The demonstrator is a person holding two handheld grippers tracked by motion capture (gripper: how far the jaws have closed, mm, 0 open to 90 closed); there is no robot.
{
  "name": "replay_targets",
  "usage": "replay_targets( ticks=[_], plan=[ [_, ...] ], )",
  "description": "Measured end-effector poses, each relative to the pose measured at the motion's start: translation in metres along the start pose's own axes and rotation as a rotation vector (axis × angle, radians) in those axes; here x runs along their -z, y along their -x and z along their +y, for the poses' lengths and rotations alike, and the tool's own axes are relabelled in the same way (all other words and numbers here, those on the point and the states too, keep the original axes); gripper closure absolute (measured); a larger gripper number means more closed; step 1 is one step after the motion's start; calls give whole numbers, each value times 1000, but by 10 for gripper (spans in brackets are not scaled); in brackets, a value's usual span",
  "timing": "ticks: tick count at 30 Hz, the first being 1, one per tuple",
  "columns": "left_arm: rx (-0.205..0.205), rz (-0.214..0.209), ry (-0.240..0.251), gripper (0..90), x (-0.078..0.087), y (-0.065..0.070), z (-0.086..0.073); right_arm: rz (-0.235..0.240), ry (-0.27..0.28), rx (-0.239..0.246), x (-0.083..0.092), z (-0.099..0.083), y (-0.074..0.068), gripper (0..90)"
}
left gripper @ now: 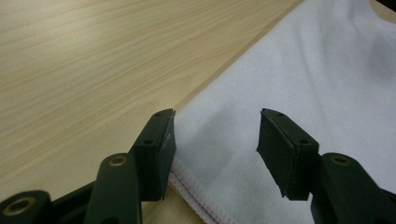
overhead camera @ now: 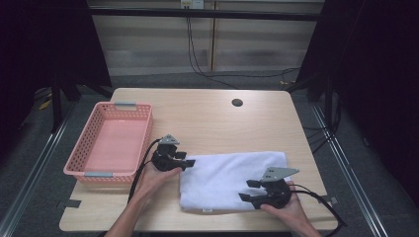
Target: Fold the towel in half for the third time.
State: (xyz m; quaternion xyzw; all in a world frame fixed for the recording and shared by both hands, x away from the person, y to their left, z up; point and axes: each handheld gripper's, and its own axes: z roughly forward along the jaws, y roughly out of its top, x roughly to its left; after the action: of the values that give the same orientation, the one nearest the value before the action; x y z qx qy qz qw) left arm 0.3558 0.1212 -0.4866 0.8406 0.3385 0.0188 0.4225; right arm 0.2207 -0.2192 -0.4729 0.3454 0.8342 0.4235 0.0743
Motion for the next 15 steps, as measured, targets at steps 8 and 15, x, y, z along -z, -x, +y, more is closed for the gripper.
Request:
replay_targets(
  ticks=[8, 15],
  plan=[
    [19, 4, 11, 454, 1, -2, -2, 132, -30, 99, -46, 27, -44, 427],
    [36, 11, 12, 433, 3, -7, -2, 238, -61, 129, -91, 54, -70, 359]
  ],
)
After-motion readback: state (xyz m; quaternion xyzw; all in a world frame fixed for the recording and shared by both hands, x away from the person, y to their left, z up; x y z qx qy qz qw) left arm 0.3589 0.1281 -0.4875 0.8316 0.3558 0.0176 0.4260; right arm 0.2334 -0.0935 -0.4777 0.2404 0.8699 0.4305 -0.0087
